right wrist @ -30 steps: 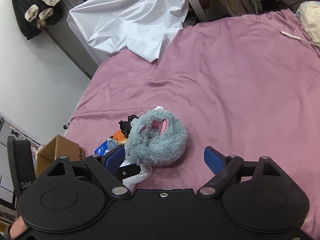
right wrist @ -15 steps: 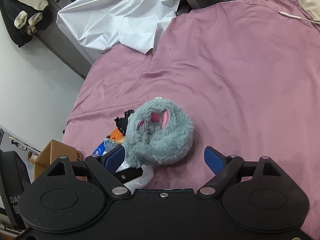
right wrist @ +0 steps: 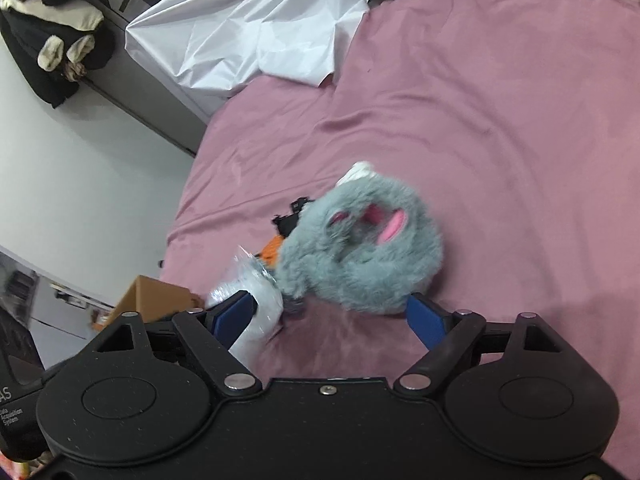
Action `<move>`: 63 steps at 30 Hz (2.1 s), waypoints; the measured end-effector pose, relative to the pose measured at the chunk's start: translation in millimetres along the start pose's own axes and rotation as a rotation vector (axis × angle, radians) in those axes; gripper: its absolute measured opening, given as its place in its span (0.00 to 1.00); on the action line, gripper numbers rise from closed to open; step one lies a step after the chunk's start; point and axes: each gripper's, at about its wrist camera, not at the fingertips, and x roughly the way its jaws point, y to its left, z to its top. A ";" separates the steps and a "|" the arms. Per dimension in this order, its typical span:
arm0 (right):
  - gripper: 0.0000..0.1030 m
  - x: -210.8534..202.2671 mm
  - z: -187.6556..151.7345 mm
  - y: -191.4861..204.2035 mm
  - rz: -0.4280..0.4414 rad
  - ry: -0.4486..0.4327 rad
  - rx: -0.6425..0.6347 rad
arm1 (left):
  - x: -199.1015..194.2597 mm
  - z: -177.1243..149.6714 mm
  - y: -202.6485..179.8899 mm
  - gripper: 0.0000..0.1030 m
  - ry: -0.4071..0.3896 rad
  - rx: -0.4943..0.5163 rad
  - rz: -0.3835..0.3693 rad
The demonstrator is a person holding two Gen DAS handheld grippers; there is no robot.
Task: Organize soft objects
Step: 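Close the left gripper on the white bead bag and lift it, then grasp the grey-blue fuzzy pouch with the right gripper, then carry the bead bag with the left gripper into the box while the right carries the pouch there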
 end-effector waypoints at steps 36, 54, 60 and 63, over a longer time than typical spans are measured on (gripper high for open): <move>0.15 42.7 -1.6 55.8 0.011 -0.049 0.013 | -73.0 22.9 61.2 0.40 -0.215 -0.117 0.018; 0.15 -6.5 -3.2 105.9 0.090 -0.152 -0.096 | -114.6 16.5 82.4 0.40 -0.283 -0.137 0.041; 0.15 -8.7 -8.5 125.0 0.140 -0.159 -0.140 | -122.3 15.6 98.2 0.40 -0.299 -0.151 0.056; 0.15 -7.3 -12.5 132.5 0.170 -0.156 -0.157 | -123.1 15.8 107.2 0.40 -0.301 -0.164 0.069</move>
